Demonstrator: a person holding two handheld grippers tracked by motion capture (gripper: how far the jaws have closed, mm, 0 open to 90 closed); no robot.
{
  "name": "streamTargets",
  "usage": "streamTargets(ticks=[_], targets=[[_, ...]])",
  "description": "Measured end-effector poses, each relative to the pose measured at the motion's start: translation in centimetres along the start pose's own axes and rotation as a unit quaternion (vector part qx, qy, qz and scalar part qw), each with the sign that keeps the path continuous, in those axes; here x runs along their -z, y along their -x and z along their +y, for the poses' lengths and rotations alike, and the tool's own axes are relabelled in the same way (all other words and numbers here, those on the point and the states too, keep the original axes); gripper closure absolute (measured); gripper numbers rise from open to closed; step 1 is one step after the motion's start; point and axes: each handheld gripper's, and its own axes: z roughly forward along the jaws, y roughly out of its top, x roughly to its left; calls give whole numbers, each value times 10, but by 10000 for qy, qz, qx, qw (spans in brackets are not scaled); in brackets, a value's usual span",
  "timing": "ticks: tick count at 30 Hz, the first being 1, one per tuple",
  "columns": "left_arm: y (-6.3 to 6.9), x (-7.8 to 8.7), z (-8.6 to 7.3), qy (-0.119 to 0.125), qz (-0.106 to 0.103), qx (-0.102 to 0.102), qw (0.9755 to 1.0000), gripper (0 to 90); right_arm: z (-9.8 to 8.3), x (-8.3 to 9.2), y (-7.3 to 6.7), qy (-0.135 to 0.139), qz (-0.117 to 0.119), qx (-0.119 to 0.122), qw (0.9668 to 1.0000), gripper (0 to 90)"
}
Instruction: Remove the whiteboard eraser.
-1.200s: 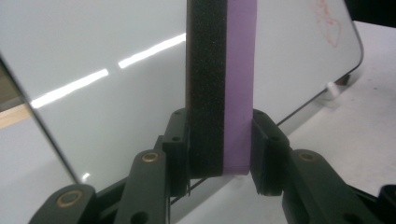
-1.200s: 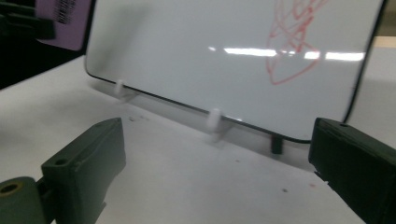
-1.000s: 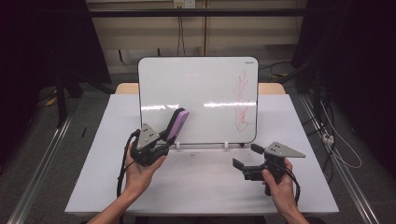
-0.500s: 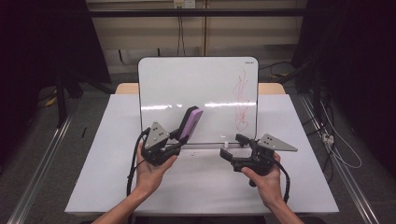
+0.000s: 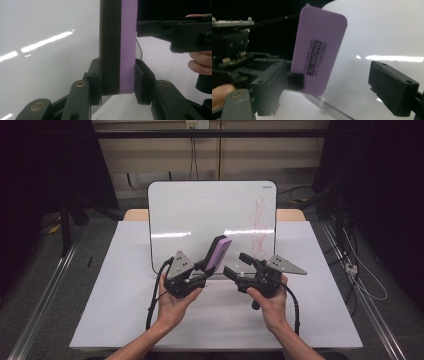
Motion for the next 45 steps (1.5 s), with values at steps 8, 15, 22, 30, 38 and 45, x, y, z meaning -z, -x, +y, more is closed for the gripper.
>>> streamTargets(ticks=[8,15,22,30,38,45], targets=[[7,-4,-5,-48,-65,1,10000,638,-5,-7,-3,84,53,-23,9999,211],[11,-7,-8,-90,-134,-29,9999,638,-7,-10,-4,181,95,-150,9997,337],[11,-9,-10,-111,-129,-4,9999,638,-12,-13,-4,181,40,-444,9988,373],[13,-9,-12,-98,-109,-2,9999,638,-14,-16,-6,210,3,-563,9982,393],[13,-11,-15,-82,-108,-16,9999,629,-15,-15,-8,182,-26,-557,9983,410],[11,-13,-19,-193,-14,53,9998,500,-12,-13,-5,209,-133,-571,9981,414]])
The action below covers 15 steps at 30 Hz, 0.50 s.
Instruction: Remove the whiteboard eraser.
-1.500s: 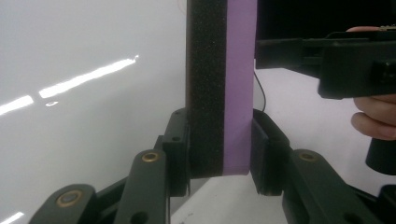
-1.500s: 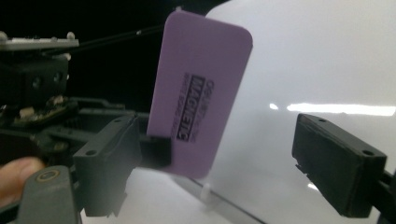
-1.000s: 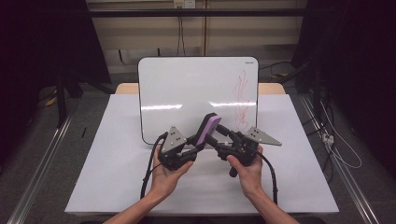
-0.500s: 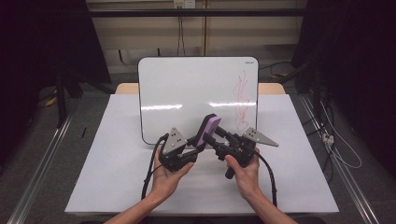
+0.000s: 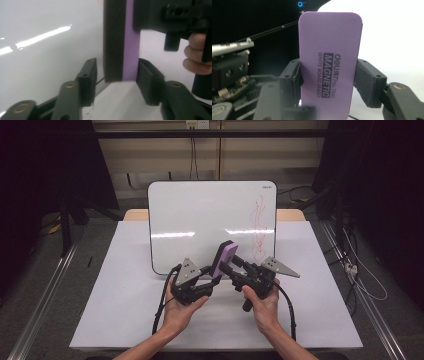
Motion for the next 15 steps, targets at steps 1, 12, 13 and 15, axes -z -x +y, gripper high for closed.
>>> streamTargets(ticks=[1,12,13,15], targets=[[-1,0,-1,-16,16,44,10000,464,1,1,1,14,-60,27,10000,414],[-25,15,-6,-155,325,273,9990,143,1,7,7,-205,-270,217,9992,415],[-27,17,-7,-163,351,295,9988,135,1,9,8,-213,-307,257,9990,415],[-31,22,-10,-174,430,278,9985,118,1,12,10,-255,-368,296,9986,414]])
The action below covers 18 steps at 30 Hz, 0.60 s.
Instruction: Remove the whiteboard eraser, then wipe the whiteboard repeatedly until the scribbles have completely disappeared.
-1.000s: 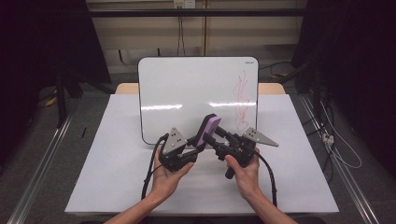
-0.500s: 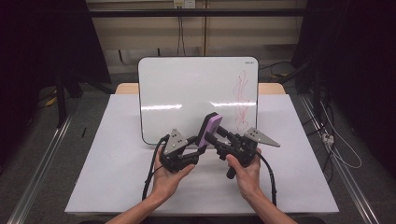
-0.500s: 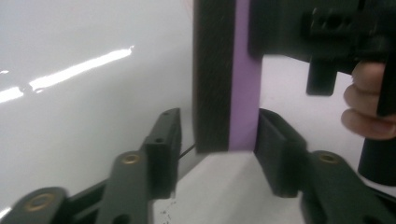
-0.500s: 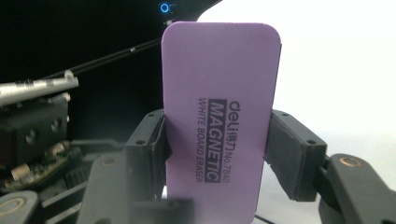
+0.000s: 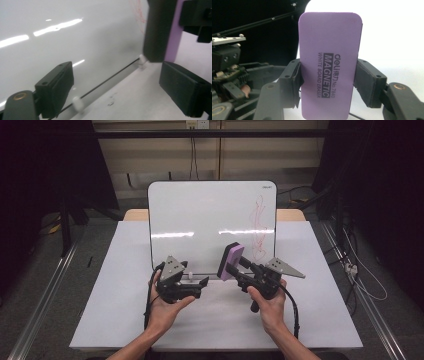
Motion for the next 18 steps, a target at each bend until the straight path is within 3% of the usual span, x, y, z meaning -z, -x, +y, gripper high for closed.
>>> streamTargets(ticks=[8,11,14,18], targets=[[-17,20,-9,-96,220,18,9997,94,5,16,11,-53,-349,154,9993,415],[-24,29,-11,-132,283,36,9995,79,9,21,13,-135,-502,360,9980,415],[-29,38,-12,-183,276,104,9994,64,14,27,15,-277,-733,606,9951,415],[-26,52,-17,-141,298,57,9994,50,21,32,16,-472,-1000,740,9911,415]])
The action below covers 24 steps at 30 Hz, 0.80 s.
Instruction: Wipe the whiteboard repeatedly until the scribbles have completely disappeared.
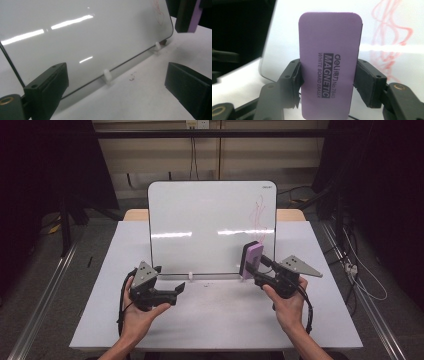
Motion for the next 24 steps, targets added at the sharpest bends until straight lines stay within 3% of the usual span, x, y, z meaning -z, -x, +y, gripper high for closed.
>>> streamTargets(ticks=[6,10,14,17,21,24], targets=[[-8,16,-17,-25,121,-13,9999,35,1,-2,-1,-197,-338,498,9980,415],[-20,20,-33,-20,306,144,9994,37,1,-7,-1,-428,-622,903,9930,415],[-30,23,-41,59,315,454,9985,41,9,-13,0,-818,-965,1245,9841,416],[-32,25,-41,69,420,357,9985,43,16,-17,-1,-947,-1226,1591,9750,416],[-31,25,-43,82,432,383,9983,45,23,-23,-2,-1063,-1524,2017,9617,416],[-32,25,-45,51,447,386,9982,45,26,-28,2,-1095,-1642,2068,9583,416]])
